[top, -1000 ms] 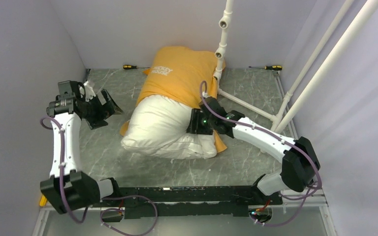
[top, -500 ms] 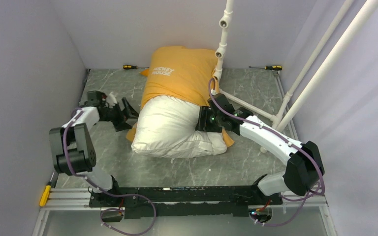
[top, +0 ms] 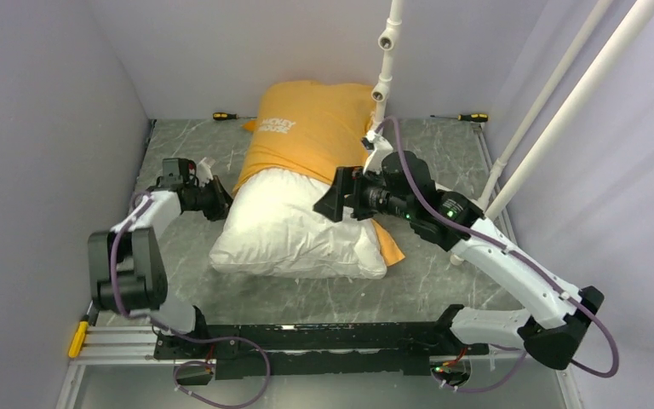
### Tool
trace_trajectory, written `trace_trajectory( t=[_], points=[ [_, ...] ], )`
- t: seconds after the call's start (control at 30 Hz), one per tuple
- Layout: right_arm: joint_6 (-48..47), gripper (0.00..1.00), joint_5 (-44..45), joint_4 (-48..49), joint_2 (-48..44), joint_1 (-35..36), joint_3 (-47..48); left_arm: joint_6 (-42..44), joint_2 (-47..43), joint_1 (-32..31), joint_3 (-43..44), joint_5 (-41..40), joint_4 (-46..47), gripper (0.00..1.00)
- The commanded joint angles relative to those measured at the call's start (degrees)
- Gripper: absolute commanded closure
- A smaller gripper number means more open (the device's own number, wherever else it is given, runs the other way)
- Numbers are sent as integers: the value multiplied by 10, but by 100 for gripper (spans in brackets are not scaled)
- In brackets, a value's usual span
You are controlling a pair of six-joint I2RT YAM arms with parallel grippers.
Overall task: Put the pillow into the pillowcase
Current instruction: Stuff the pillow into the pillowcase.
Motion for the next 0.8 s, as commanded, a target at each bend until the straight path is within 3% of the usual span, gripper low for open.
trace_trajectory(
  t=[0.0,0.2,0.33,0.5,0.6,0.63,0.67,0.77],
  points=[
    [-51,7,35,61,9,104,68,-11,-150,-10,-26,2,-30,100],
    [-142,3,211,89,125,252,89,-53,-268,-21,-36,-8,-92,100],
    [-193,0,404,123,227,344,83,-65,-307,-25,-33,-3,-124,100],
    [-138,1,612,63,325,364,125,-74,-350,-45,-13,0,-159,100],
    [-96,5,651,1,367,340,163,-87,-385,-51,-3,20,-169,100],
    [-93,22,642,-6,375,325,167,-92,-395,-53,-1,25,-173,100],
    [-87,55,635,-9,378,311,164,-97,-406,-56,1,29,-177,100],
    [-101,96,583,42,357,259,125,-108,-439,-60,12,36,-194,100]
  ],
)
